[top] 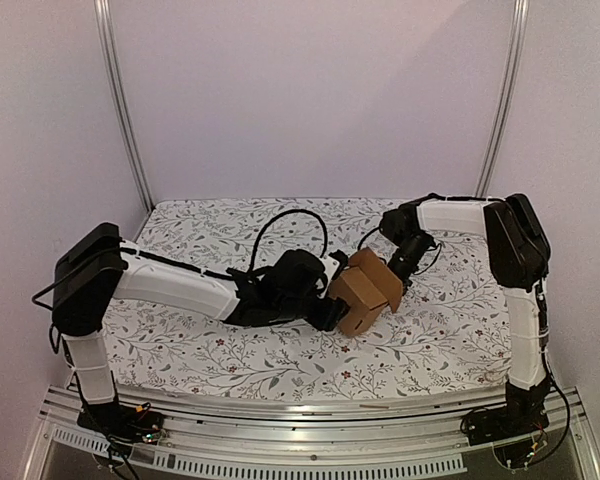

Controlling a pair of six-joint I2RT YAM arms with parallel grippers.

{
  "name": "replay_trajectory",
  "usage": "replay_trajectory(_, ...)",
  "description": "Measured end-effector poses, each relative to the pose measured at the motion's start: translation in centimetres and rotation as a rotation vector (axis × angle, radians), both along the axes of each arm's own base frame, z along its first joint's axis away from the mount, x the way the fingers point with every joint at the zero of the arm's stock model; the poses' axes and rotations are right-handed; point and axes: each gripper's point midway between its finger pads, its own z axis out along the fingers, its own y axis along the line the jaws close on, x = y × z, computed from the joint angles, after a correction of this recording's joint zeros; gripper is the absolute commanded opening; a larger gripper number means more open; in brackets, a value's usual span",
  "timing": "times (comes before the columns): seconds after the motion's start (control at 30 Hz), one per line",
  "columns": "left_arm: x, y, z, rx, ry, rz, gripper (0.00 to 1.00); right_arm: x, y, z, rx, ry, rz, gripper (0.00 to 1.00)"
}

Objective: Fold the paper box

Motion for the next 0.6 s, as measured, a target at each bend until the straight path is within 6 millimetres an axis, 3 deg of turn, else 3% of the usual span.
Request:
replay_trajectory(0.13, -0.4, 3.8, 0.3, 0.104, -0.033, 0.055, 0.67, 0.3, 3.9, -0.6, 0.006, -0.015, 0.034, 0.45)
replay_trajectory(0.23, -0.1, 5.2, -0.1, 0.16, -0.05, 0.084, 0.67, 0.0, 4.5, -2.0, -0.052, -0.016, 0.036, 0.45)
replay_trajectory(0.33, 0.6, 5.5, -0.1, 0.18, -0.066, 0.107, 0.67, 0.6, 3.5, -2.2, -0.095, -0.018, 0.005, 0.46)
replay_trajectory(0.43, 1.9, 4.5, -0.1, 0.178, -0.082, 0.125, 0.67, 1.9, 1.7, -2.3, -0.136, -0.039, -0.032, 0.47)
replay_trajectory(0.5, 2.7, 3.4, 0.0, 0.167, -0.09, 0.126, 0.67, 3.3, -0.3, -2.3, -0.169, -0.061, -0.07, 0.48)
replay_trajectory(0.6, 3.8, 1.5, 0.9, 0.14, -0.111, 0.12, 0.67, 6.1, -4.6, -2.3, -0.22, -0.095, -0.156, 0.5)
